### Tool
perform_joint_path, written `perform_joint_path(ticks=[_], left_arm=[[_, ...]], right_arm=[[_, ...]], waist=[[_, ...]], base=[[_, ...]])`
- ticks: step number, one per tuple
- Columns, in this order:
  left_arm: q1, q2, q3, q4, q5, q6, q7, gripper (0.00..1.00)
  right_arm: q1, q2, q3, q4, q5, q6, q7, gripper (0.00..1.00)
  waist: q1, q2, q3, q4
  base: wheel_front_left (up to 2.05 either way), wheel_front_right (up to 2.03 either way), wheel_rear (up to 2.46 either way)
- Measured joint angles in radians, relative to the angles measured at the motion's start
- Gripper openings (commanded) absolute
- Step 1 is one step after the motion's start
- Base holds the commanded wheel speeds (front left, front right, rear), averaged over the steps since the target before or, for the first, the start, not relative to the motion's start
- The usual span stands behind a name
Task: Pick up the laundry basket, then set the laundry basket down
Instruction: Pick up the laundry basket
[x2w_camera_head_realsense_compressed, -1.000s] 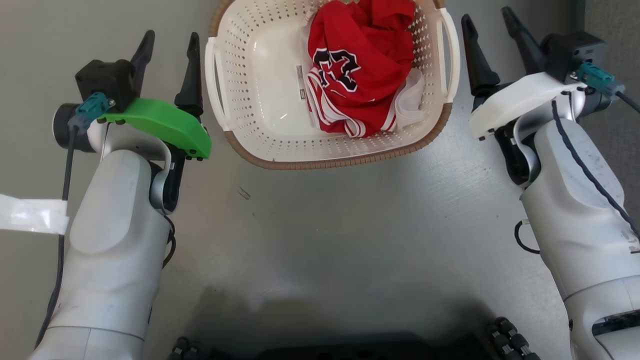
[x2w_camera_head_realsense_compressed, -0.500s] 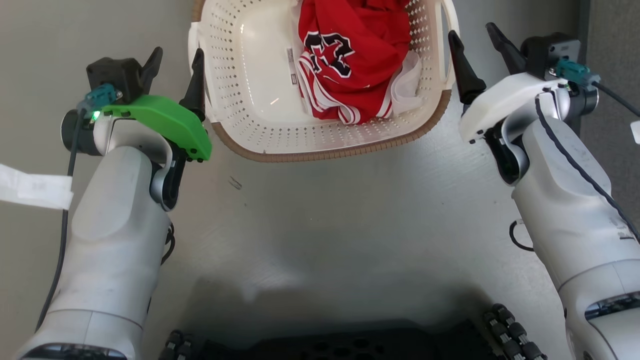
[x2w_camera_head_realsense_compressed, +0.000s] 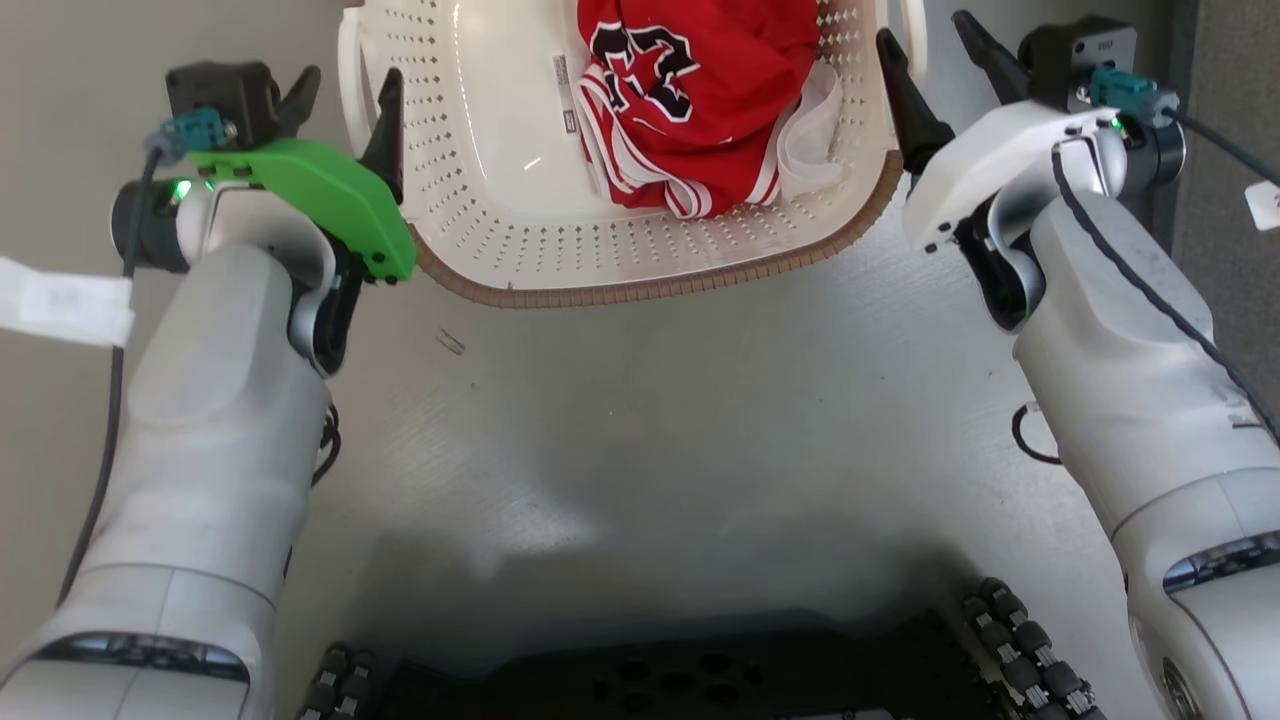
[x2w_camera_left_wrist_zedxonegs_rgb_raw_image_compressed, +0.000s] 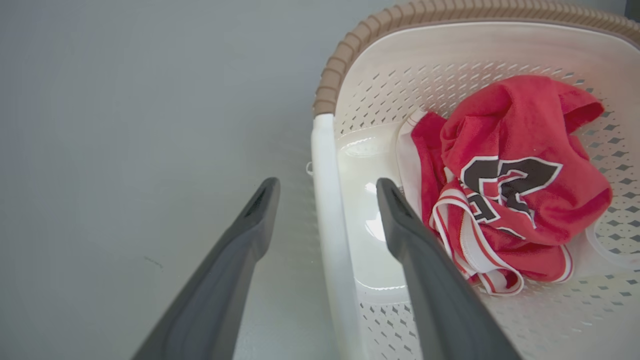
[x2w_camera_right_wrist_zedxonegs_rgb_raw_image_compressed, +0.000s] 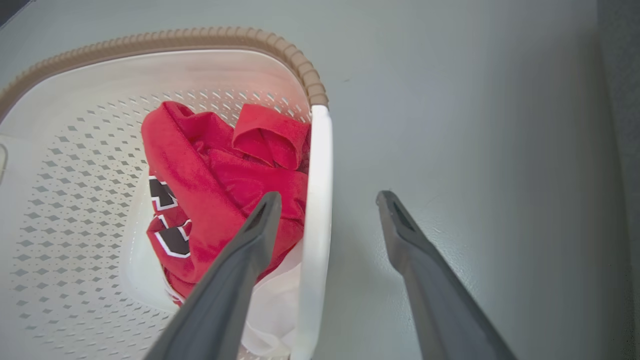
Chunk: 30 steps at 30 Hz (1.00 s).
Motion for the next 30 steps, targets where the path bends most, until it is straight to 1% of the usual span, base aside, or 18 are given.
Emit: perform_joint_path(ticks=[10,11,12,13,15,17,30], left_arm=[[-0.060,-0.001,-0.002,0.074,-0.026,0.000,0.026,1.00],[-0.065,-0.001,-0.003,0.082,-0.026,-0.001,0.026,0.90],[-0.068,-0.001,-0.003,0.087,-0.027,-0.001,0.026,0.39],[-0.072,-0.001,-0.005,0.092,-0.028,-0.001,0.026,0.00],[-0.076,-0.003,-0.011,0.101,-0.036,-0.006,0.030,0.00],[-0.083,-0.016,-0.015,0.107,-0.047,-0.007,0.028,0.00],[-0.096,-0.014,-0.057,0.160,-0.083,-0.008,0.027,0.00]], right_arm=[[-0.056,0.001,0.030,0.058,0.014,0.000,0.003,1.00],[-0.063,0.001,0.034,0.062,0.014,0.000,0.003,0.43],[-0.067,0.001,0.039,0.066,0.014,0.002,0.003,0.00],[-0.070,0.001,0.045,0.071,0.014,0.003,0.003,0.00],[-0.074,0.002,0.054,0.074,0.014,0.012,0.003,0.00],[-0.082,0.014,0.055,0.080,0.022,0.013,0.002,0.00],[-0.089,0.016,0.080,0.128,0.058,0.017,0.001,0.00]], waist=[[0.0000,0.0000,0.037,-0.006],[0.0000,0.0000,0.039,-0.006],[0.0000,0.0000,0.041,-0.006],[0.0000,0.0000,0.042,-0.006],[0.0000,0.0000,0.042,-0.007],[0.0000,0.0000,0.042,-0.007],[0.0000,0.0000,0.012,-0.002]], base=[[0.00,0.00,0.00],[0.00,0.00,0.00],[0.00,0.00,0.00],[0.00,0.00,0.00],[0.00,0.00,0.00],[0.00,0.00,0.00],[0.00,0.00,0.00]])
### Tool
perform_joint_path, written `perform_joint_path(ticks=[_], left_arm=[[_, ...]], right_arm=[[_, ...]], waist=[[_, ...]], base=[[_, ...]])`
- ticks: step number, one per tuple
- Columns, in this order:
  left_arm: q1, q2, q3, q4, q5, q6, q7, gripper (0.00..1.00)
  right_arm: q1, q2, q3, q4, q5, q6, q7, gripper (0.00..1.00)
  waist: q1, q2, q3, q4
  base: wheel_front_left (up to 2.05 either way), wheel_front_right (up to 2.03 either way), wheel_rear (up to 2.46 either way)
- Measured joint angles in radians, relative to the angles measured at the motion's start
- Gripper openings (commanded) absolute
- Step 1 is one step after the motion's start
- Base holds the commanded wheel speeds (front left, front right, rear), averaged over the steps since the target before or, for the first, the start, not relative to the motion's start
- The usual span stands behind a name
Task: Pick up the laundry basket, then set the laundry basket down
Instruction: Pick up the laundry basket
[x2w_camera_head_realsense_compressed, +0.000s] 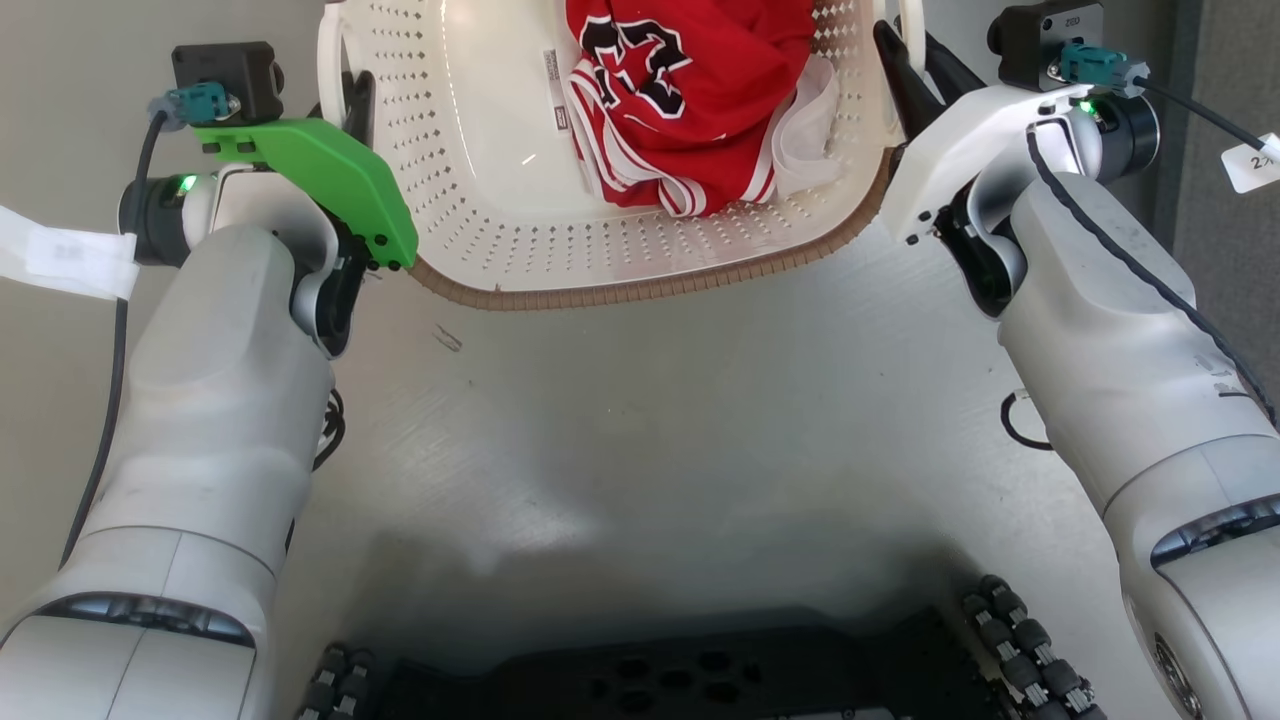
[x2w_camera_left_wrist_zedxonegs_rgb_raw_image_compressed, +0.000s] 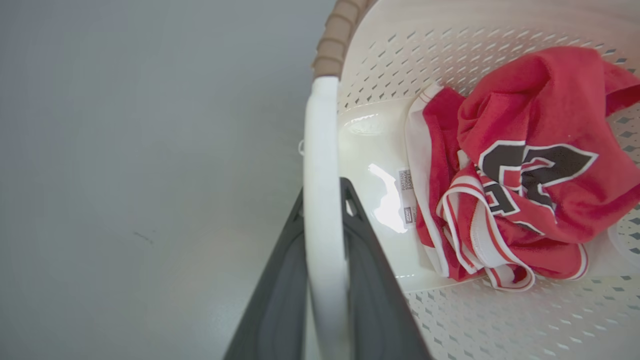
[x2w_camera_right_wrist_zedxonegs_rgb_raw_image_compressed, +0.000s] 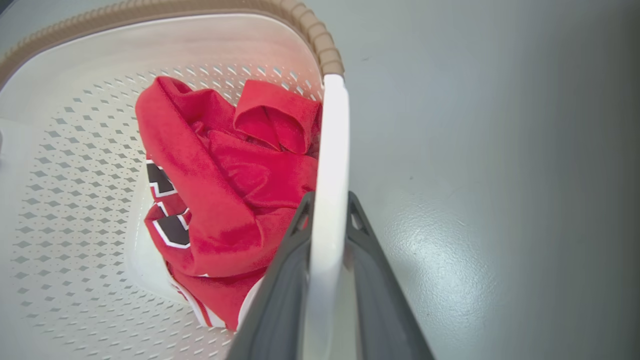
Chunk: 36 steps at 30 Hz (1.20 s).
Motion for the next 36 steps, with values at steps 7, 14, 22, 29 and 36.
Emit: perform_joint_path(ticks=[7,14,22,29,36], left_arm=[[0.000,0.000,-0.015,0.023,-0.044,0.000,0.002,0.00],[0.005,0.001,-0.045,0.038,-0.097,0.000,0.045,0.00],[0.025,0.001,-0.066,0.058,-0.132,0.000,0.077,0.00],[0.062,0.002,-0.092,0.069,-0.175,0.000,0.113,0.00],[0.100,0.003,-0.108,0.088,-0.199,0.000,0.156,0.00]], right_arm=[[0.003,0.002,0.023,0.015,0.040,0.000,0.000,0.00],[0.026,-0.004,0.075,0.019,0.100,0.000,-0.005,0.00],[0.055,-0.004,0.118,0.035,0.136,0.000,-0.003,0.00],[0.102,-0.004,0.162,0.044,0.195,0.000,0.044,0.00],[0.146,-0.003,0.202,0.042,0.258,0.000,0.093,0.00]], waist=[[0.0000,0.0000,-0.043,0.002],[-0.0001,0.0000,-0.101,0.002],[-0.0001,0.0000,-0.171,0.006],[0.0000,0.0000,-0.248,0.010],[-0.0001,0.0000,-0.330,0.012]], base=[[0.00,0.00,0.00],[0.00,0.00,0.00],[0.00,0.00,0.00],[0.00,0.00,0.00],[0.00,0.00,0.00]])
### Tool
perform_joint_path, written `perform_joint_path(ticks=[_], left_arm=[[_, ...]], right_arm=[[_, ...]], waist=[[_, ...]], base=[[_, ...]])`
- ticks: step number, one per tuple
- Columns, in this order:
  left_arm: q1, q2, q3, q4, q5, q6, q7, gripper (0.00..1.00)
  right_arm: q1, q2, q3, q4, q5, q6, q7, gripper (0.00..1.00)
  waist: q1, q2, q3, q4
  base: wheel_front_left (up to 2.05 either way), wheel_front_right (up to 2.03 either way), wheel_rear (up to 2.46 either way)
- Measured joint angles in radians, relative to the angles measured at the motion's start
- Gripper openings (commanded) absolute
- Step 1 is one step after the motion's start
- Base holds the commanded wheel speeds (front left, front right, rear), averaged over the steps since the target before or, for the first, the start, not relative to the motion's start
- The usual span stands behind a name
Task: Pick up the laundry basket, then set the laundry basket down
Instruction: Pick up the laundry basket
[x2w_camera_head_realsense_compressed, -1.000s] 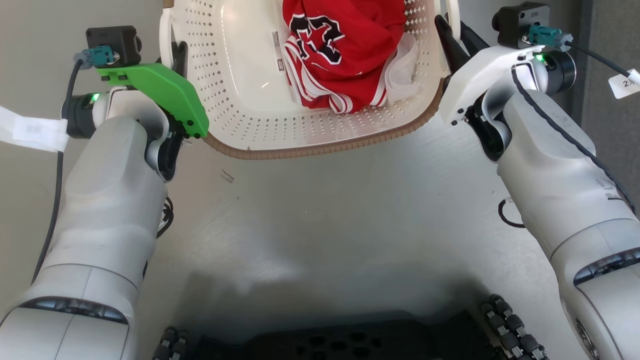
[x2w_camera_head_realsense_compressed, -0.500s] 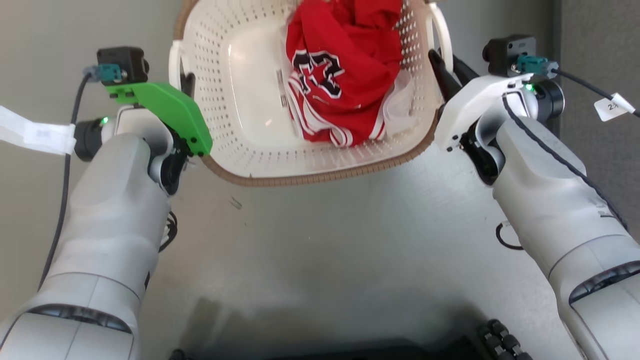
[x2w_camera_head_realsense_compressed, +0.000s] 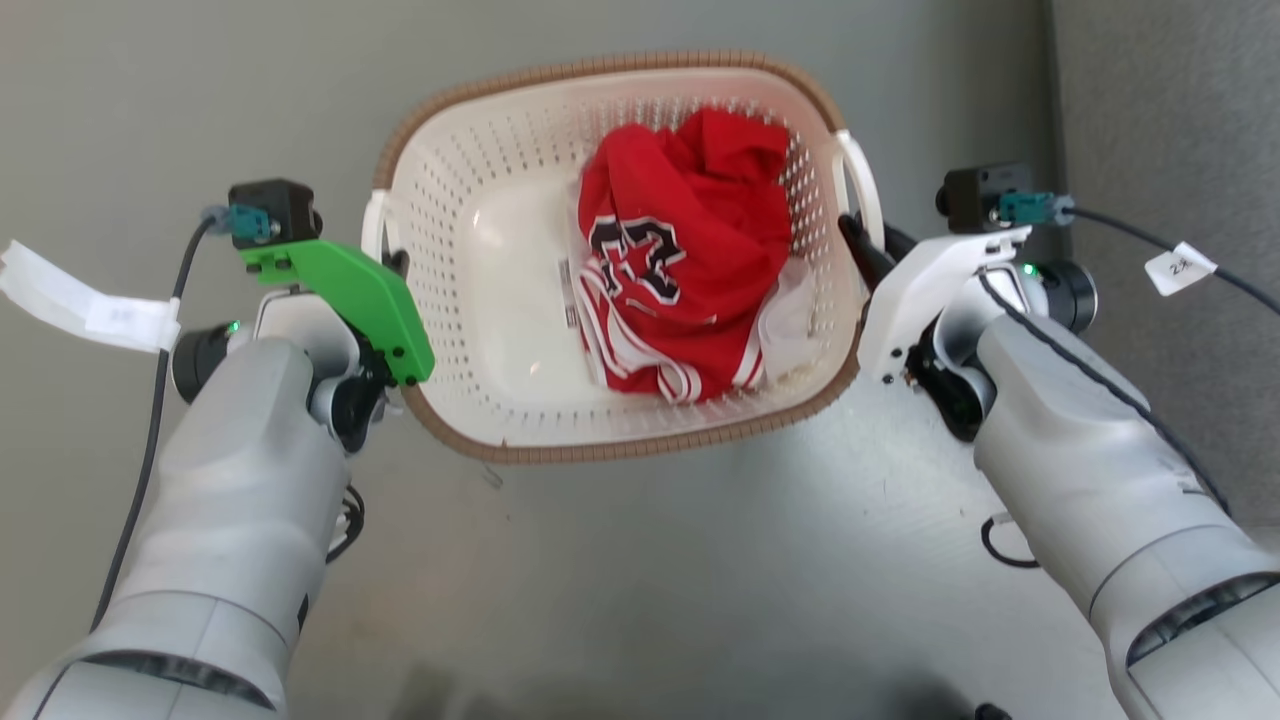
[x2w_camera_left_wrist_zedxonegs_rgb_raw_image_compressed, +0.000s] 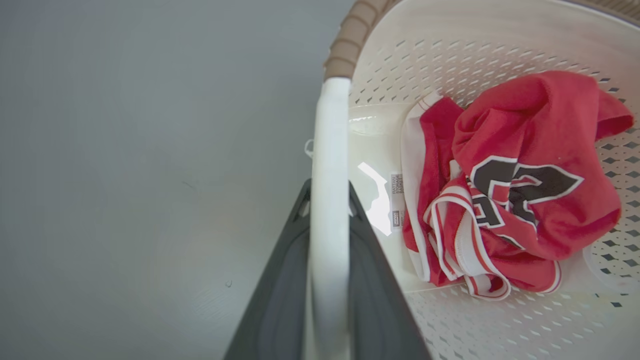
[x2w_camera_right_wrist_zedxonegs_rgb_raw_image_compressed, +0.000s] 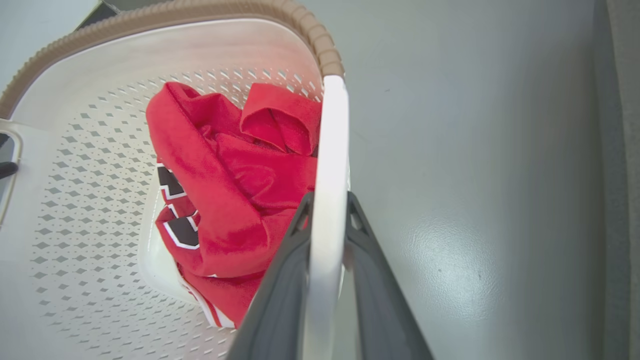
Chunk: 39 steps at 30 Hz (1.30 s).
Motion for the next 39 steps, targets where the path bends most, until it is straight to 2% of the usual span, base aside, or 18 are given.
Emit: perform_joint_path(ticks=[18,39], left_arm=[[0.093,0.001,-0.030,0.036,-0.085,0.000,0.090,0.00],[0.189,0.002,-0.058,0.072,-0.123,0.000,0.185,0.00]], right_arm=[[0.102,0.001,0.079,-0.005,0.142,0.000,0.124,0.00],[0.200,0.001,0.152,-0.013,0.265,-0.001,0.270,0.00]], waist=[[0.0000,0.0000,-0.223,0.000],[0.0000,0.0000,-0.431,-0.014]], base=[[0.00,0.00,0.00],[0.00,0.00,0.00]])
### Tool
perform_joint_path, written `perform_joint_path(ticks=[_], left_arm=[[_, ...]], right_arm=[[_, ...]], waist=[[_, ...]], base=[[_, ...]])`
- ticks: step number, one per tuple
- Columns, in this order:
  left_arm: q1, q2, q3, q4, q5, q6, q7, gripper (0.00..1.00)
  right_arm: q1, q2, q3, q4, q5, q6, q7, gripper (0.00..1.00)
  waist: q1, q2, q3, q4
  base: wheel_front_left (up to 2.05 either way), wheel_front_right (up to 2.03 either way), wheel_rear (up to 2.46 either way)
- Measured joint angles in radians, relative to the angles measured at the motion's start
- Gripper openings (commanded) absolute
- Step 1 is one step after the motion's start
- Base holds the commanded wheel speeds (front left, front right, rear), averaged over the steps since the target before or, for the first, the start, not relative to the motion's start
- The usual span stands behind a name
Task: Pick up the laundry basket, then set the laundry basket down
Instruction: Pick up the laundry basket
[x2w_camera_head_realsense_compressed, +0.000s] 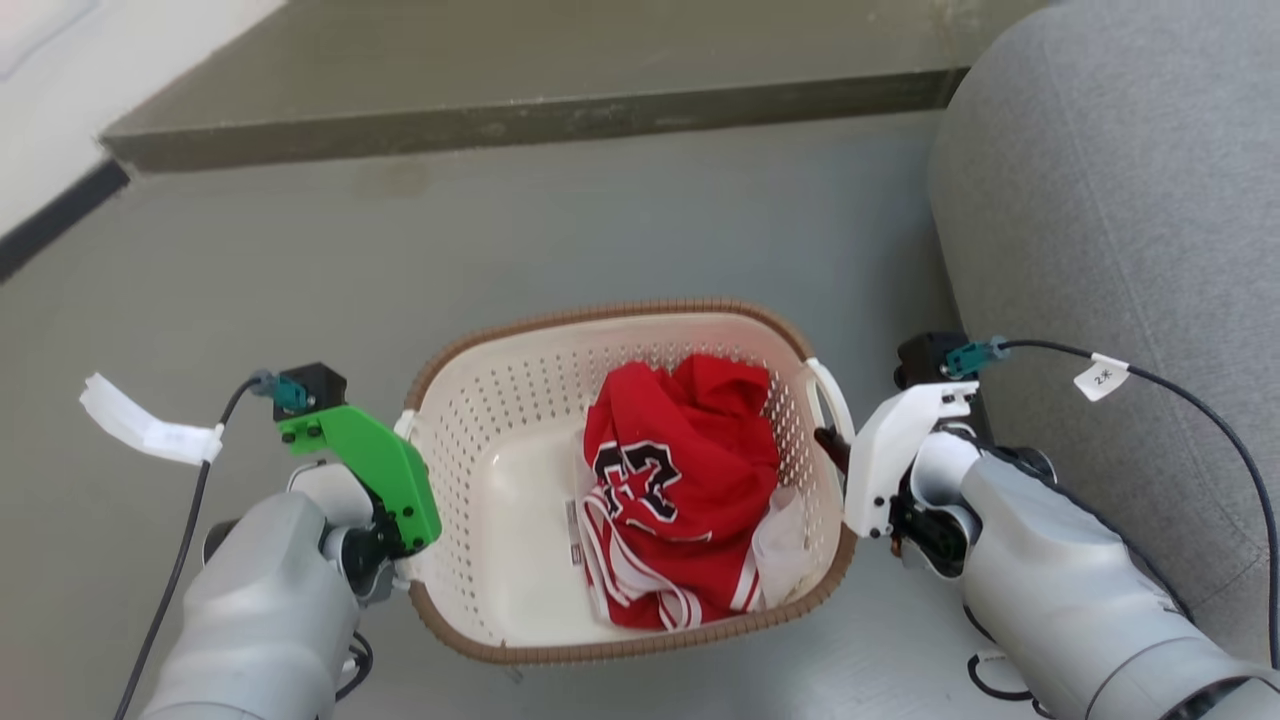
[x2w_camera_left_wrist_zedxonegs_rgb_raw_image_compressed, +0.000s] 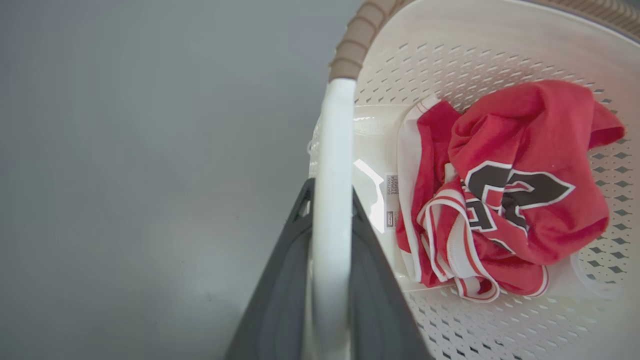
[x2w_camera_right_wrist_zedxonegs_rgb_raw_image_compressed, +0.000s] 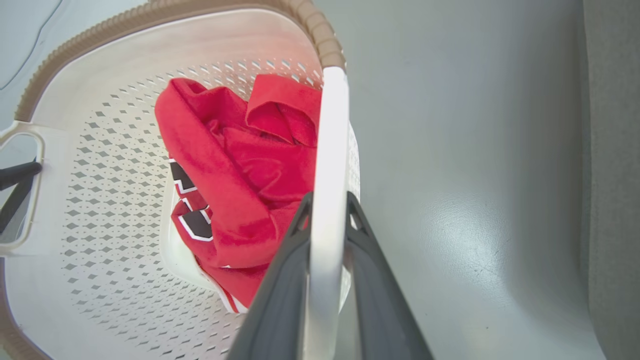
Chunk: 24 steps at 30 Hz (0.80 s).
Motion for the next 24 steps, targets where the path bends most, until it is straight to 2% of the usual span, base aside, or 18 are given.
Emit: perform_joint_path(ticks=[24], left_arm=[[0.103,0.002,-0.015,0.027,-0.043,-0.001,0.061,0.00]], right_arm=[[0.093,0.006,0.044,0.007,0.078,0.000,0.081,0.00]], waist=[[0.0000,0.0000,-0.172,-0.027]], base=[[0.00,0.00,0.00]])
